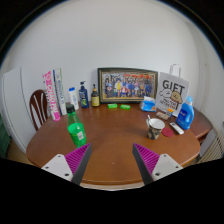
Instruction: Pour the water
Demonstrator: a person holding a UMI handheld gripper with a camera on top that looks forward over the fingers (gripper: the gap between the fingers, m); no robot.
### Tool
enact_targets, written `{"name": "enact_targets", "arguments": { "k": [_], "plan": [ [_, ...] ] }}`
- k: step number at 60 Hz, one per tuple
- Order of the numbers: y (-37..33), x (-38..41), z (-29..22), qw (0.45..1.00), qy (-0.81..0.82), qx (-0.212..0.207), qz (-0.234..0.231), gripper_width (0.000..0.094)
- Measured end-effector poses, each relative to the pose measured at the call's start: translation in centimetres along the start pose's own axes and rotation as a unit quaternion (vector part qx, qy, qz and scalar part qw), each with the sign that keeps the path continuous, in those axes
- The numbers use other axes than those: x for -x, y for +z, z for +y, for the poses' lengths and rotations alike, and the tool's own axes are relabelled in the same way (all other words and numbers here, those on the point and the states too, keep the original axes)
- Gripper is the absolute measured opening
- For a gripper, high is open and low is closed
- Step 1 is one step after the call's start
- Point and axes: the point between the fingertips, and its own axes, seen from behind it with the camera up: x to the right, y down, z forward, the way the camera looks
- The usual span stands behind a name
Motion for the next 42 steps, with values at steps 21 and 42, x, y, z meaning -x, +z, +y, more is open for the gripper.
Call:
{"name": "enact_targets", "arguments": {
  "k": [21, 42],
  "plan": [
    [9.6, 12.0, 1.1, 0.997, 0.021, -0.070, -0.031, 0.0850],
    [16.9, 13.4, 1.8, 0.994, 0.021, -0.106, -0.001, 0.0517]
  ]
}}
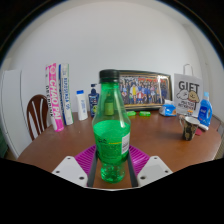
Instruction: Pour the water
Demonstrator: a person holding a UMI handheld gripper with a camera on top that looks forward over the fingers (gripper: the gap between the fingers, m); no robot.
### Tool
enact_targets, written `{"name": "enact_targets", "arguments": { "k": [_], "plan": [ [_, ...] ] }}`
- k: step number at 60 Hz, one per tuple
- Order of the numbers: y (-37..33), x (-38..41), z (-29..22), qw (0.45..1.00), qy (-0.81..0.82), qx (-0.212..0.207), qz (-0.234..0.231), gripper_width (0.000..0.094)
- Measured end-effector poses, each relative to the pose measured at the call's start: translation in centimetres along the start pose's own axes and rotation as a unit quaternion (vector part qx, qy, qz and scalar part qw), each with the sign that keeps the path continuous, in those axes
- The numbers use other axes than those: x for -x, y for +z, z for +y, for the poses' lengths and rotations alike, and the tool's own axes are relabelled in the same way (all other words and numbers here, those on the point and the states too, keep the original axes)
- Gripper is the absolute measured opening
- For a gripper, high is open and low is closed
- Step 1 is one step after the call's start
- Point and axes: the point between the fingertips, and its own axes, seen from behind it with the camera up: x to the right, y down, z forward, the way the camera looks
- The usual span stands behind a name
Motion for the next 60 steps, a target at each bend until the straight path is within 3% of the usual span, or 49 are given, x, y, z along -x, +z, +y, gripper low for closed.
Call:
{"name": "enact_targets", "arguments": {
  "k": [15, 29, 40, 47, 55, 60],
  "plan": [
    [-0.1, -0.3, -0.5, 1.000, -0.006, -0.007, 0.006, 0.0314],
    [-1.0, -1.1, -7.4, 0.997, 0.074, -0.027, -0.002, 0.0315],
    [-1.8, -3.6, -15.7, 0.969, 0.233, -0.059, -0.056, 0.0315],
    [-1.5, -5.8, -20.1, 0.915, 0.383, -0.066, -0.104, 0.0316],
    [0.4, -10.0, -22.7, 0.785, 0.591, -0.056, -0.174, 0.0314],
    [1.8, -13.3, -22.1, 0.717, 0.670, -0.043, -0.188, 0.0314]
  ]
}}
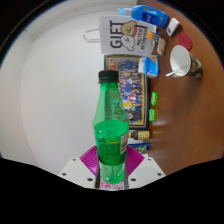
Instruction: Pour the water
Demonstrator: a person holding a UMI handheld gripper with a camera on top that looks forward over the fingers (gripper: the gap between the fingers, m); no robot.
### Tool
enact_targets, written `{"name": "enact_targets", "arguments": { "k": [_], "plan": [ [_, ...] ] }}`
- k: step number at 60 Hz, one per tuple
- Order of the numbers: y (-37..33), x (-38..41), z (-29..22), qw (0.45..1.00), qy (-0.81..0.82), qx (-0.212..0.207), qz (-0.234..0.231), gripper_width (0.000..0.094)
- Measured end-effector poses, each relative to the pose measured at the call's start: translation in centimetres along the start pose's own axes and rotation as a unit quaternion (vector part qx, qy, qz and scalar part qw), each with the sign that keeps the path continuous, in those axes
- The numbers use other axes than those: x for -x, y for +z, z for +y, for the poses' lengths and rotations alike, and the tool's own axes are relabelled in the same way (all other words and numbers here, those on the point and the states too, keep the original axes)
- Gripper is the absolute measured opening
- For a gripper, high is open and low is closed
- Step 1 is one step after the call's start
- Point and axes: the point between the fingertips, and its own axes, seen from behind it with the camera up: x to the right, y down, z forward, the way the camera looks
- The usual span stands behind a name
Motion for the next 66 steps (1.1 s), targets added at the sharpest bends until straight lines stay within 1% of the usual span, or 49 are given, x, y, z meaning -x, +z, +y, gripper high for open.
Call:
{"name": "enact_targets", "arguments": {
  "k": [7, 12, 16, 24, 28, 35, 37, 41, 47, 53, 59, 66],
  "plan": [
    [0.4, -1.9, -3.0, 0.994, 0.113, 0.006, -0.006, 0.0314],
    [1.0, -3.4, -4.6, 0.979, 0.202, 0.016, -0.022, 0.0315],
    [1.2, -4.4, -5.6, 0.967, 0.254, 0.022, -0.022, 0.0314],
    [1.2, -5.8, -7.4, 0.958, 0.284, 0.021, -0.022, 0.0313],
    [1.3, -5.8, -7.7, 0.957, 0.288, 0.027, -0.023, 0.0313],
    [1.5, -5.8, -8.0, 0.955, 0.293, 0.035, -0.014, 0.0313],
    [1.4, -5.8, -7.9, 0.958, 0.285, 0.036, -0.004, 0.0314],
    [1.2, -6.5, -7.8, 0.972, 0.229, 0.045, 0.027, 0.0316],
    [0.9, -6.6, -7.9, 0.991, 0.102, 0.060, 0.067, 0.0315],
    [0.5, -5.4, -10.1, 0.993, -0.038, 0.066, 0.084, 0.0316],
    [0.3, -3.3, -13.1, 0.972, -0.200, 0.056, 0.110, 0.0315],
    [-0.2, 0.1, -17.7, 0.911, -0.393, 0.029, 0.124, 0.0314]
  ]
}}
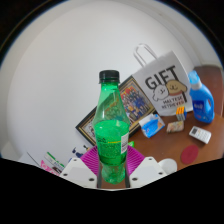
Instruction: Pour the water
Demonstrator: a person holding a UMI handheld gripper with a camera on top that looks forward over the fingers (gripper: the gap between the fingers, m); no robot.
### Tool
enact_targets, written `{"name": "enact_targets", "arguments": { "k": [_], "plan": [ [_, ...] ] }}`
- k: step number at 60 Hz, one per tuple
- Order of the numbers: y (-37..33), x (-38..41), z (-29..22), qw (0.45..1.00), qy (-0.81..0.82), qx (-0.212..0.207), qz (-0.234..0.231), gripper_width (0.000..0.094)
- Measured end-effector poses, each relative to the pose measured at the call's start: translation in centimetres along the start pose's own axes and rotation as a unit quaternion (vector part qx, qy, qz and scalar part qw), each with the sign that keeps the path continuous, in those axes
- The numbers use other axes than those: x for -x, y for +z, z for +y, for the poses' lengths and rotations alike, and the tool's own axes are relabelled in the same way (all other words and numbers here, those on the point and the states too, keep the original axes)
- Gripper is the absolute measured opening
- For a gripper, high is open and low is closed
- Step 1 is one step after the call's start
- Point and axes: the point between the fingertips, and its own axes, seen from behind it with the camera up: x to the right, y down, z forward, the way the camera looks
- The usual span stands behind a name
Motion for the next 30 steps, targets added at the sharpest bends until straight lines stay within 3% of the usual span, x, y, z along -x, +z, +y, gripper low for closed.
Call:
{"name": "enact_targets", "arguments": {
  "k": [6, 15, 30],
  "plan": [
    [-1.3, -1.3, -4.3, 0.991, -0.125, -0.042, 0.014, 0.0315],
    [-1.3, -7.8, -7.3, 0.957, -0.269, -0.076, 0.081, 0.0314],
    [0.6, -19.4, -4.9, 0.939, -0.314, -0.047, 0.131, 0.0313]
  ]
}}
